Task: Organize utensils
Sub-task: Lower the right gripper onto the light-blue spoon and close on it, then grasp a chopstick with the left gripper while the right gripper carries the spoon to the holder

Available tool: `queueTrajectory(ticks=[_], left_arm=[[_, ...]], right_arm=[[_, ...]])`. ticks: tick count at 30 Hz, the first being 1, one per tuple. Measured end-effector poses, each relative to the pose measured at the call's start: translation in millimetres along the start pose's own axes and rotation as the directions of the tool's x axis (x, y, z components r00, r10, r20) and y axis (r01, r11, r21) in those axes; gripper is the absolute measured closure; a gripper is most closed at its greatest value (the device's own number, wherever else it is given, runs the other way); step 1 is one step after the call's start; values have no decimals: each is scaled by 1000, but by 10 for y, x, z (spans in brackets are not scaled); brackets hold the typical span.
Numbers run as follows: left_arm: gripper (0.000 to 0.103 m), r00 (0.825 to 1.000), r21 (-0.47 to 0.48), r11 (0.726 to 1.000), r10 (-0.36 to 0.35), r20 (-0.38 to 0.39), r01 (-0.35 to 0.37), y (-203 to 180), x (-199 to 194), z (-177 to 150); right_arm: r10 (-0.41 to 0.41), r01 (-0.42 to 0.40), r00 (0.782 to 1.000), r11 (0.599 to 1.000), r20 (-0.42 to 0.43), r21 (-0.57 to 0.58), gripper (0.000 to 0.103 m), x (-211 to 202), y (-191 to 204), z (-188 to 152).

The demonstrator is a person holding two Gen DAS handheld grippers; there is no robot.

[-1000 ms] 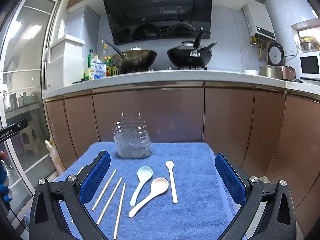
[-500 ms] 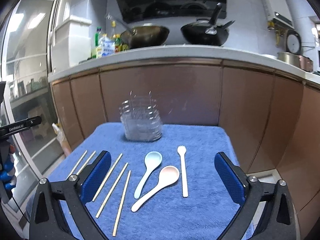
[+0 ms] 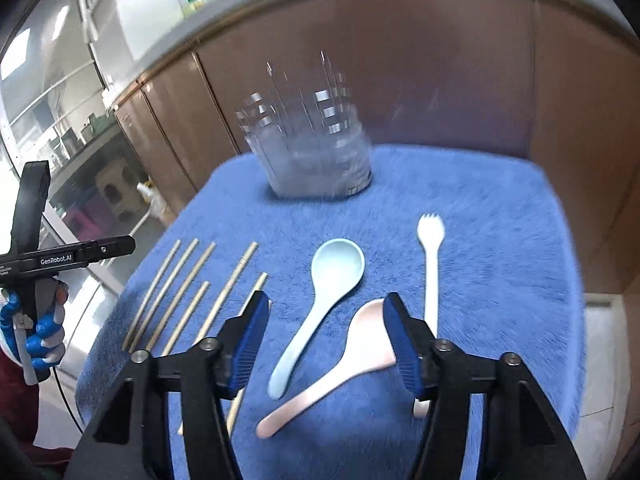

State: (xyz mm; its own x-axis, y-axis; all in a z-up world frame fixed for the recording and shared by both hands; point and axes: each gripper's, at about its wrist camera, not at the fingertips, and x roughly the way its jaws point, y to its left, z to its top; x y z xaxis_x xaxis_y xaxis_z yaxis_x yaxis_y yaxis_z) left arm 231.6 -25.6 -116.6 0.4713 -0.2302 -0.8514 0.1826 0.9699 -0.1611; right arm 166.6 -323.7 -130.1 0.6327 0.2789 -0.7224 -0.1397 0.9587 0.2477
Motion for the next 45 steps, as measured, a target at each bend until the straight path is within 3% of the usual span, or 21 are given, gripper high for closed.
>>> queueTrajectory(ticks=[2, 6, 10, 16, 21, 25, 29, 36, 41, 45], left_arm=[[39, 999, -16, 1000, -9, -54, 8, 26, 177, 100], [48, 991, -27, 1000, 1, -133, -4, 84, 444, 236], [66, 978, -37, 999, -11, -207, 4, 134, 658, 306], [82, 963, -20, 1000, -4, -271, -1, 135, 842, 356], [87, 952, -8, 1000, 15, -305, -18, 107, 950, 363], [95, 950, -14, 999, 27, -312, -33, 114, 962, 387], [98, 950, -42, 999, 12, -313, -27, 181, 965, 397], [98, 976, -59, 998, 2, -216, -15, 229, 693, 342], [98, 1000, -57, 998, 2, -22, -4, 256, 132, 363], [98, 989, -53, 998, -13, 145, 21, 122, -375, 526]], right_arm=[[31, -30, 998, 999, -56, 17, 62, 226, -107, 93], [50, -47, 990, 998, -130, 29, 65, 516, -229, 256], [67, -62, 980, 998, -188, 32, 71, 780, -321, 363], [90, -86, 962, 996, -257, 27, 76, 1016, -380, 418], [99, -96, 952, 995, -291, 26, 81, 1200, -362, 471], [113, -117, 942, 993, -315, 7, 88, 1290, -299, 539], [104, -126, 939, 991, -329, -45, 94, 1262, -126, 552], [58, -95, 962, 987, -265, -129, 95, 1052, 101, 529], [22, -48, 987, 985, -161, -163, 95, 693, 243, 530], [-17, 10, 999, 980, -36, -200, 95, 317, 428, 634]])
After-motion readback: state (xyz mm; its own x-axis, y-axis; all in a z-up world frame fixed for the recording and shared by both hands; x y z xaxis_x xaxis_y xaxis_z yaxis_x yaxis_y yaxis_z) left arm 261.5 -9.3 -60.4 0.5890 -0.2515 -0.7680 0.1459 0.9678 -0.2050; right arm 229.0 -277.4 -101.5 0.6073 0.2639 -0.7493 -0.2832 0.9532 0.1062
